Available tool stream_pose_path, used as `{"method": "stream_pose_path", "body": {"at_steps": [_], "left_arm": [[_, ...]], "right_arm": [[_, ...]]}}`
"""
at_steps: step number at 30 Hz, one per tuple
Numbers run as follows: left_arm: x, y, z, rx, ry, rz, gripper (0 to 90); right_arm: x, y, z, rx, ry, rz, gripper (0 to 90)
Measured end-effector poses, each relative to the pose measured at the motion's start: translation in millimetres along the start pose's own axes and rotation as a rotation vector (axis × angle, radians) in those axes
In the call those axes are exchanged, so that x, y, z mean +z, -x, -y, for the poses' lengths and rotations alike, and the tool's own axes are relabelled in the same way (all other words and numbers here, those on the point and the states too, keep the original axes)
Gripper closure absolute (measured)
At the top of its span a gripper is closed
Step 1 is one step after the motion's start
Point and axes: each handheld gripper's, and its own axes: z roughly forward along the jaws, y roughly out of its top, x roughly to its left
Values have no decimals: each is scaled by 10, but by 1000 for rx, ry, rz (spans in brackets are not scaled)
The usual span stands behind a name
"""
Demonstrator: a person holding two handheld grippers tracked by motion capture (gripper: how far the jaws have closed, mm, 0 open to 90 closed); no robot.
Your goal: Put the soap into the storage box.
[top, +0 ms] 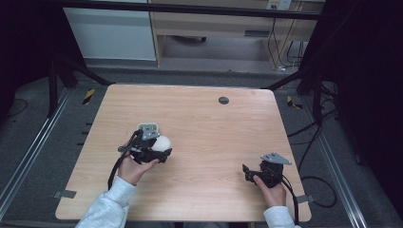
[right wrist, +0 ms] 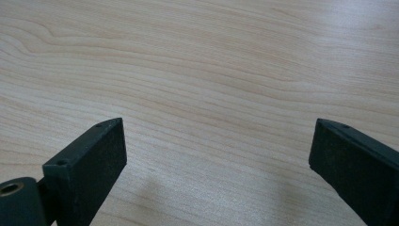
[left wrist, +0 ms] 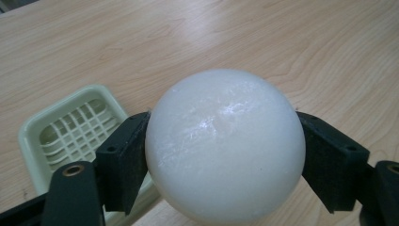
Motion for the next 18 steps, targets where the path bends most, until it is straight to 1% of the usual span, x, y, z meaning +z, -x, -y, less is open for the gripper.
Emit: {"method": "stream_pose_path", "body": {"at_steps": [2,3,4,6,8,9,10,12,14,15,16,18], "left_arm": [[3,-43,1,-2,-3,-8,236],[7,-67,4,-2,-7,-13,236],[15,-97,9,-10,-8,-21,236],[19,-121,12,-13,-12,-24,236],[29,-165,21,-30,-11,-31,236],[29,-165,21,-30,-11,-31,236],[34,-190,24,-40,-9,-35,236],[41,-203,25,-45,-4,-38,236],[37,-256,28,-43,-17,-42,236],[37,-256,28,-43,-17,-42,236],[42,-275,30,-56,-13,-46,236],[48,-292,31,-64,-7,-49,236]], "right_arm": [[2,0,-2,-1,0,-2,49],[-4,-10,-4,7,-3,-9,49],[-2,-11,-4,4,-2,-7,49],[-4,-17,-5,8,-5,-11,49],[-2,-21,-4,8,-7,-11,49],[-2,-21,-4,8,-7,-11,49],[6,-15,-2,-6,-4,-5,49],[6,-16,-2,-6,-5,-6,50],[10,-16,-2,-5,-7,-7,49],[10,-16,-2,-5,-7,-7,49],[9,-13,-3,-5,-6,-5,49],[10,-13,-3,-5,-5,-4,49]]}}
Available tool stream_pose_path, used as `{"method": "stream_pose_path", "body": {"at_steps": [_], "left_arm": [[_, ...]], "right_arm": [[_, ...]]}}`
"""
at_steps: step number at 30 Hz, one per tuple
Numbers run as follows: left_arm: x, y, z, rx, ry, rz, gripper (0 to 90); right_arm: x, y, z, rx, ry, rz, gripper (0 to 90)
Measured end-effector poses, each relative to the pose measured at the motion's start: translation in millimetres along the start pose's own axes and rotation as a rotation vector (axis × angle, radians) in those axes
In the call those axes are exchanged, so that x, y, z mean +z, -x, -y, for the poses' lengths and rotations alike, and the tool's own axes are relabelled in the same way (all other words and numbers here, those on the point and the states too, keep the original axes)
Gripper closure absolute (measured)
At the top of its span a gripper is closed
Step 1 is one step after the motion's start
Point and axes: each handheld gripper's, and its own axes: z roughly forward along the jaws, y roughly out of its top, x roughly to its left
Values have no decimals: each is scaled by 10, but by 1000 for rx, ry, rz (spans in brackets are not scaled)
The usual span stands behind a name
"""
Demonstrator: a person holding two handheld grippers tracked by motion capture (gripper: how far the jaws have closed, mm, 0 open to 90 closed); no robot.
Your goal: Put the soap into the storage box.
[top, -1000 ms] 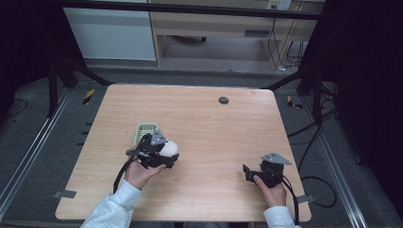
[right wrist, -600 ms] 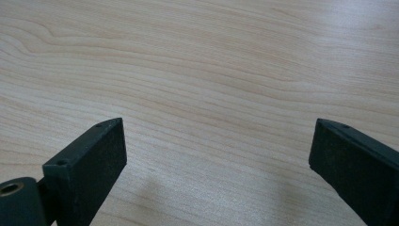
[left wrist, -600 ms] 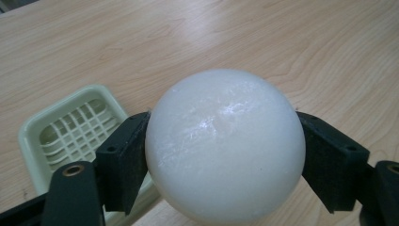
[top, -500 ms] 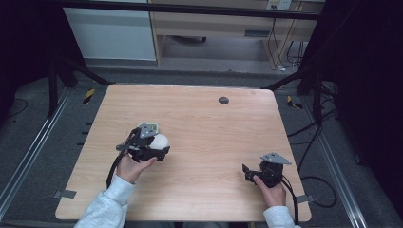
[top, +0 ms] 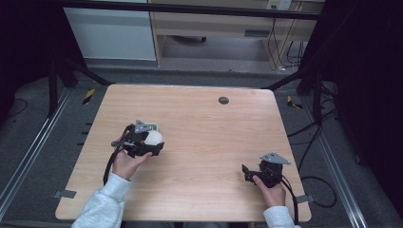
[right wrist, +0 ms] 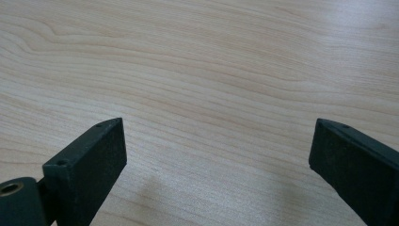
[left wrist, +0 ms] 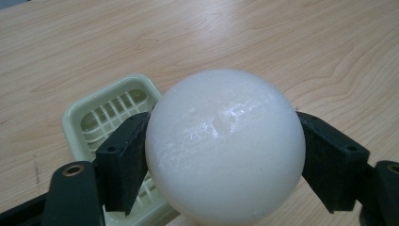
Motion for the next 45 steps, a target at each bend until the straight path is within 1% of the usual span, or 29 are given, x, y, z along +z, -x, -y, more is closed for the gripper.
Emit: {"method": "stream_pose_path", "body": {"at_steps": [2,4,5,6,10,15,16,21,22,25,26,28,32,34,36,40,43,45], "left_arm": [[15,-28,-4,-6,-1,-2,236],[37,-70,-9,2,-17,-6,236],[37,-70,-9,2,-17,-6,236],[57,-86,-7,-6,-18,-10,236],[75,-118,-9,-14,-19,-14,236],[90,-168,-15,-17,-26,-21,236],[105,-195,-9,-22,-35,-24,236],[139,-244,3,-34,-41,-34,236],[158,-278,7,-37,-47,-39,235],[179,-297,12,-44,-51,-41,235],[196,-321,18,-40,-63,-44,236],[208,-335,21,-39,-66,-45,236],[248,-367,31,-51,-73,-49,235],[253,-375,32,-45,-78,-49,235],[269,-379,37,-50,-80,-48,236],[299,-404,48,-46,-94,-52,236],[322,-424,61,-49,-103,-55,235],[335,-436,71,-59,-104,-57,236]], "right_arm": [[-2,-2,-1,7,0,-1,49],[-1,1,0,0,1,0,49],[-1,1,0,0,1,0,49],[0,-1,0,-1,0,0,49],[0,-3,-1,1,-1,-4,49],[5,-4,0,1,-4,0,49],[6,-3,0,-2,-4,1,49],[8,-3,-1,-1,-4,1,49],[9,-3,-1,-1,-5,0,49],[10,-3,-1,1,-5,0,49],[11,-3,-1,5,-6,0,49],[11,-4,-1,5,-6,0,49],[13,-1,-1,1,-7,0,49],[12,-3,-1,4,-8,0,49],[13,-3,0,4,-8,0,49],[8,-7,-3,9,-10,-6,49],[12,-4,-2,5,-10,-4,49],[12,-5,-2,4,-9,-4,50]]}}
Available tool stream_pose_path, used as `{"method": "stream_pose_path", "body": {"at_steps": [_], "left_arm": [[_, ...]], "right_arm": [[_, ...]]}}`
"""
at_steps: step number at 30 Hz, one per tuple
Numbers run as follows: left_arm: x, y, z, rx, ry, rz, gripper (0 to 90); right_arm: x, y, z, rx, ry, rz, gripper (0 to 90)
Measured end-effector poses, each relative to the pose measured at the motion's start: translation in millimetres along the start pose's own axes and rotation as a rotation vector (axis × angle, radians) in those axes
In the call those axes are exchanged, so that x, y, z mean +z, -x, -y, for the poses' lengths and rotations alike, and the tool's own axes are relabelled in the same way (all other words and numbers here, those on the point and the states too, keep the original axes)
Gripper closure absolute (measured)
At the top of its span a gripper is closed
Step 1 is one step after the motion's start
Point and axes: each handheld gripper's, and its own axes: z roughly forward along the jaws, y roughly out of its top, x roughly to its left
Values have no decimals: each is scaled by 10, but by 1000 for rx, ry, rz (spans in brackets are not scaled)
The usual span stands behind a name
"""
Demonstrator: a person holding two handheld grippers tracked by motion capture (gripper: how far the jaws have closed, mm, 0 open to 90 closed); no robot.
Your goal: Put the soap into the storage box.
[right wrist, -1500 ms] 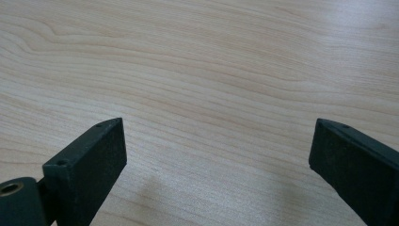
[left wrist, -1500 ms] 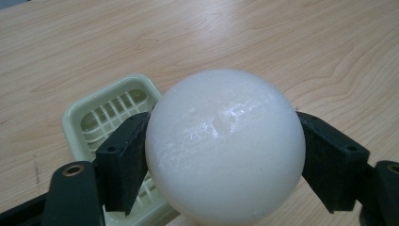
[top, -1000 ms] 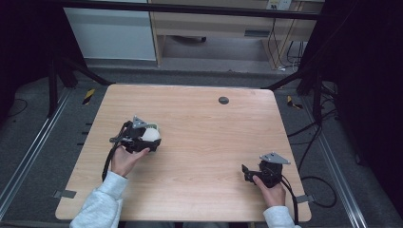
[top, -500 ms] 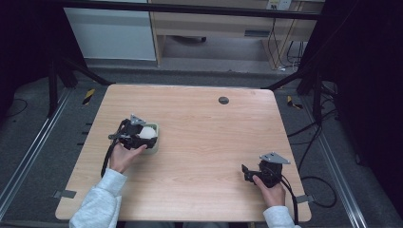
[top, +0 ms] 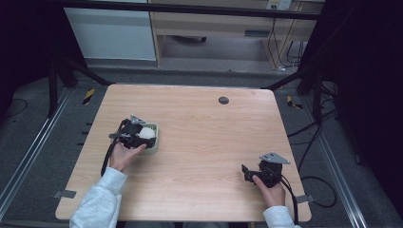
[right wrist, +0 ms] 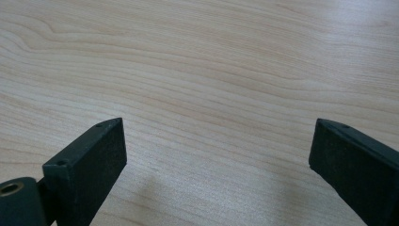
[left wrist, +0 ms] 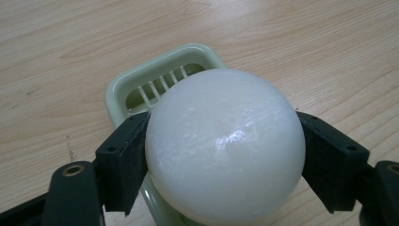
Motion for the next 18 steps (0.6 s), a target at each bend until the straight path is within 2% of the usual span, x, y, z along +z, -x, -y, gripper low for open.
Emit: {"method": "stream_pose_path", "body": {"at_steps": [18], "left_arm": [[85,-15,39,-6,-28,0,236]], "right_arm": [[2,-3,0,-4,-3,1,49]]}}
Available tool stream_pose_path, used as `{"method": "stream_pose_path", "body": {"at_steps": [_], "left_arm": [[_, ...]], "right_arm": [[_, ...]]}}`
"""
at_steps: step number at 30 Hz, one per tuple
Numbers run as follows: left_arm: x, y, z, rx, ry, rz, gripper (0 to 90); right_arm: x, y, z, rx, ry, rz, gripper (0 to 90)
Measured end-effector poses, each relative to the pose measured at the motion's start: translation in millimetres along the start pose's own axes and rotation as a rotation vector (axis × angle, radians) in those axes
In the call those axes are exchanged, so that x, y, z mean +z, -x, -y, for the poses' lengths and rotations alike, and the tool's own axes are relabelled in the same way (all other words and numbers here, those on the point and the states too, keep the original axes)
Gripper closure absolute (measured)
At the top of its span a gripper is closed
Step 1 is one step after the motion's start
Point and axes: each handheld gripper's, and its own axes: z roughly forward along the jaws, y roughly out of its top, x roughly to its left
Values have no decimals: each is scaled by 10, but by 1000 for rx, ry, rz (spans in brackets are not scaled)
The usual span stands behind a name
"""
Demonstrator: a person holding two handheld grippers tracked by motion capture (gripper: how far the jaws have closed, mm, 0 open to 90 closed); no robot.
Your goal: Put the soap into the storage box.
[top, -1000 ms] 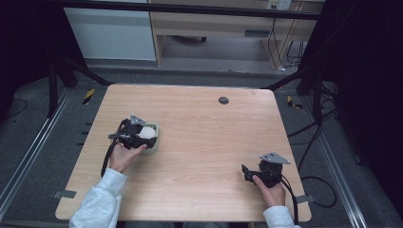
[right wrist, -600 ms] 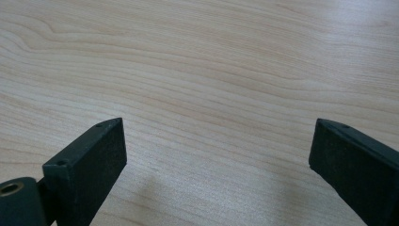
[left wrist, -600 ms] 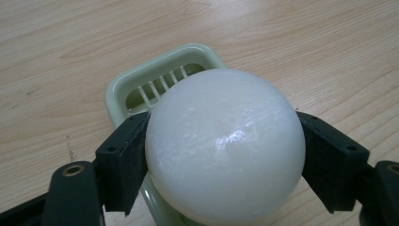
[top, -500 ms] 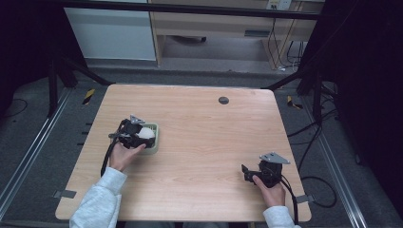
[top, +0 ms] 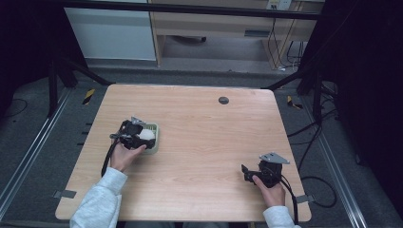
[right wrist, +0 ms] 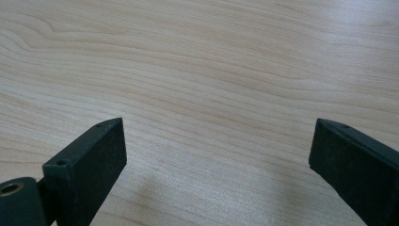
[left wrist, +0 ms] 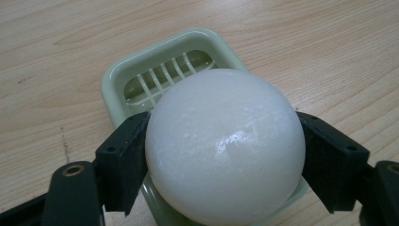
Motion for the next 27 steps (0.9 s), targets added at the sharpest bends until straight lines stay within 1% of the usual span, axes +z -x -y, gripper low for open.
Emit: {"method": "stream_pose_path", "body": {"at_steps": [13,27], "left_arm": [[29,-15,16,-2,-17,-1,235],[48,-10,23,-3,-17,-1,234]], "right_arm": [[5,-3,1,-2,-3,0,49],[5,-3,1,-2,-4,-1,49]]}}
